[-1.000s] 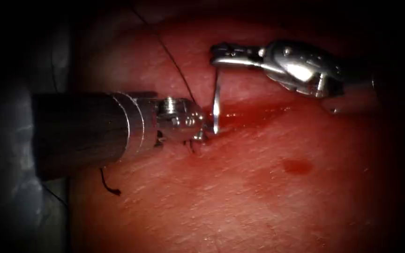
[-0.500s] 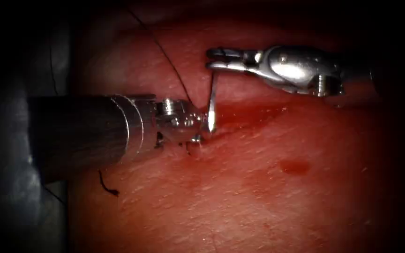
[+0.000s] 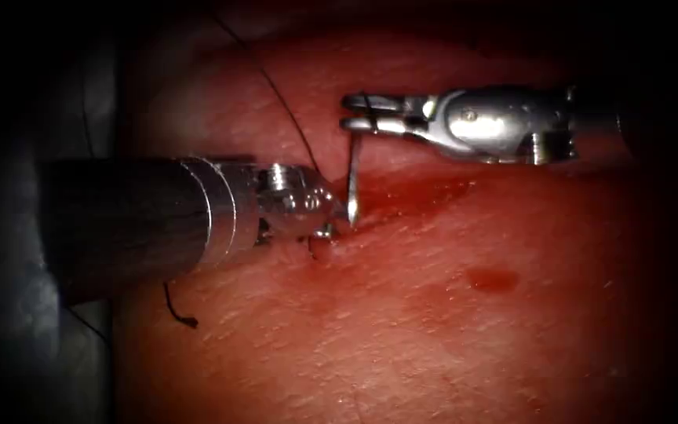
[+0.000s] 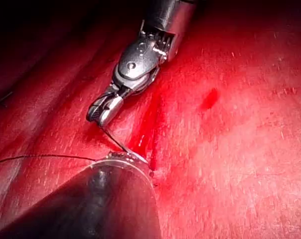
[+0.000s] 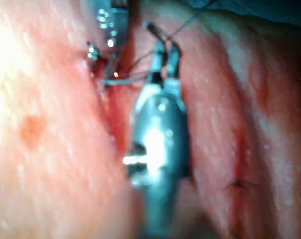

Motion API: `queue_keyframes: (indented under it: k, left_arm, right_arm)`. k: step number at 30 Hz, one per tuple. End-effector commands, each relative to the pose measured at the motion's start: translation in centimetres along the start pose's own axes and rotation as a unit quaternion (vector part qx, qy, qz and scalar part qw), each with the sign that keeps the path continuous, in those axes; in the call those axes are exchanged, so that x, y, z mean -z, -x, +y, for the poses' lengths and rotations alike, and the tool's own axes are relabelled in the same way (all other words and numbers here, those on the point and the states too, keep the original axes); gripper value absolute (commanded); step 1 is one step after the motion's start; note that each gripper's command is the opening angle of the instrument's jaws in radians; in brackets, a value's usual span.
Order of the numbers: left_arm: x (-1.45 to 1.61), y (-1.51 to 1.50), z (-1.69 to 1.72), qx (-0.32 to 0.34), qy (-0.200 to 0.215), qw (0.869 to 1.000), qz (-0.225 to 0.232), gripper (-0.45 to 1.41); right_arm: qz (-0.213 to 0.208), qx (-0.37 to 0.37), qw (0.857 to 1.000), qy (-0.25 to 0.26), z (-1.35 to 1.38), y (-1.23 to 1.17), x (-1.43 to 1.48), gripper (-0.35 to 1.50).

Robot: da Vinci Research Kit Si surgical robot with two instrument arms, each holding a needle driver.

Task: Wound Closure

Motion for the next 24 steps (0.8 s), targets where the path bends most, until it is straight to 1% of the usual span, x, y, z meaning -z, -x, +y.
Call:
queue_keyframes:
  k: [1,6,9,13,17,18,24]
  left_arm:
    - [-0.1,-0.02,-0.02,0.0,0.001,1.0,0.001,0.36]
    - [-0.11,-0.01,-0.07,-0.001,0.002,1.0,0.0,0.36]
    - [-0.11,-0.01,-0.07,-0.002,0.002,1.0,0.0,0.36]
    - [-0.09,-0.02,-0.08,-0.001,0.003,1.0,0.0,0.36]
    - [-0.02,-0.05,-0.1,0.0,0.006,1.0,0.003,0.27]
    - [0.01,-0.07,-0.07,0.002,0.002,1.0,0.008,0.22]
    - [0.2,-0.17,0.05,0.013,-0.008,0.999,0.034,0.21]
  right_arm:
    - [0.001,0.005,1.0,-0.004,-0.13,0.06,-0.09,-0.35]
    - [-0.008,0.023,1.0,-0.017,-0.3,0.11,-0.12,-0.35]
    - [-0.006,0.027,0.999,-0.024,-0.33,0.11,-0.11,-0.35]
    - [-0.001,0.024,1.0,-0.02,-0.29,0.08,-0.09,-0.35]
    - [0.004,0.02,1.0,-0.015,-0.23,0.04,-0.09,-0.35]
    - [0.005,0.019,1.0,-0.011,-0.21,0.03,-0.09,-0.35]
    - [0.005,0.017,1.0,-0.004,-0.17,0.02,-0.15,-0.35]
